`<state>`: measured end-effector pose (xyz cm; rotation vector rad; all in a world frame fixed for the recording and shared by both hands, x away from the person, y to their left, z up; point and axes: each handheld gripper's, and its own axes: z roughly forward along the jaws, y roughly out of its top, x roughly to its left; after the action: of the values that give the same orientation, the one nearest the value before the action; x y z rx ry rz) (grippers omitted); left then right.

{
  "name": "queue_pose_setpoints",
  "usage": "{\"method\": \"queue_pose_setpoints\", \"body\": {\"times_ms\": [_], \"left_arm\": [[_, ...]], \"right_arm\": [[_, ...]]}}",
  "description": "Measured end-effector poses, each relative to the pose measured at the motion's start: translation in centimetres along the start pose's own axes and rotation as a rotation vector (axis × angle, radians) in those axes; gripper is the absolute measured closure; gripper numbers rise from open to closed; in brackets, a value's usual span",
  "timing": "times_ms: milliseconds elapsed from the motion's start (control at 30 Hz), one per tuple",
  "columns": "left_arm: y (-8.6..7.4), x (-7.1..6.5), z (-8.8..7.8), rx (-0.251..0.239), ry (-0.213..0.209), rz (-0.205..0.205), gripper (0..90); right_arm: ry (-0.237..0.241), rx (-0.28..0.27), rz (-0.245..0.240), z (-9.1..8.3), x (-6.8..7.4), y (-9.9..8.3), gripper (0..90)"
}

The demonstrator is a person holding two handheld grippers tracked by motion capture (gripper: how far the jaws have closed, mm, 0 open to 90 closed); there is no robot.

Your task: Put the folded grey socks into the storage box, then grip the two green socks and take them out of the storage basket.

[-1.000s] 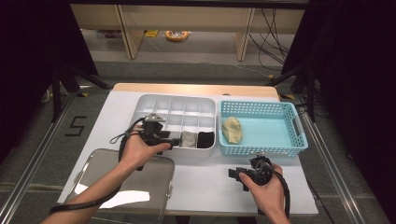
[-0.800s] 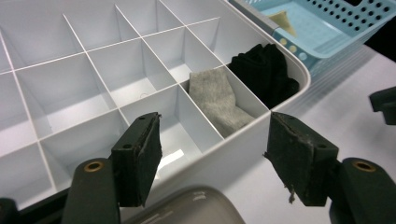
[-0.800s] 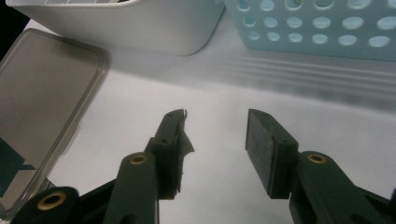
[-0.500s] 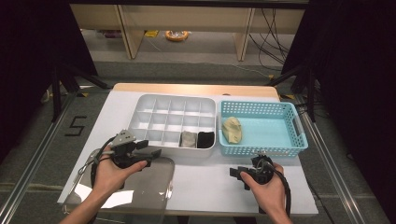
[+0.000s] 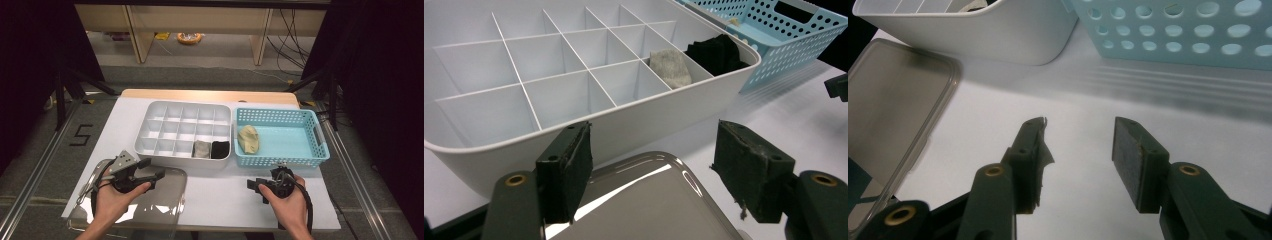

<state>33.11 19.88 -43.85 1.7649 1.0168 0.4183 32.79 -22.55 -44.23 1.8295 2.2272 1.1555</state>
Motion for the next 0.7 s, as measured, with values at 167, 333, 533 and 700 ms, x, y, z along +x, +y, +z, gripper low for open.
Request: {"method": "queue_pose_setpoints", "body": {"times_ms": [167,333,533,700], "left_arm": [[-0.2,0.2,-0.2,0.008,0.016,0.0,32.1],[-0.2,0.4,-0.5,-0.001,0.038,-0.006,33.2],[-0.5,0.5,-0.2,0.019,0.051,-0.016,34.3],[-0.4,0.4,-0.3,0.017,0.054,-0.011,34.6]], "right_arm": [[0.0,0.002,-0.009,0.1,0.2,0.3,56.9],[0.008,-0.001,-0.01,0.2,0.2,0.5,57.2],[-0.006,-0.014,-0.02,-0.4,0.1,0.8,58.5],[-0.002,-0.062,-0.007,-1.1,0.2,1.5,60.0]]}}
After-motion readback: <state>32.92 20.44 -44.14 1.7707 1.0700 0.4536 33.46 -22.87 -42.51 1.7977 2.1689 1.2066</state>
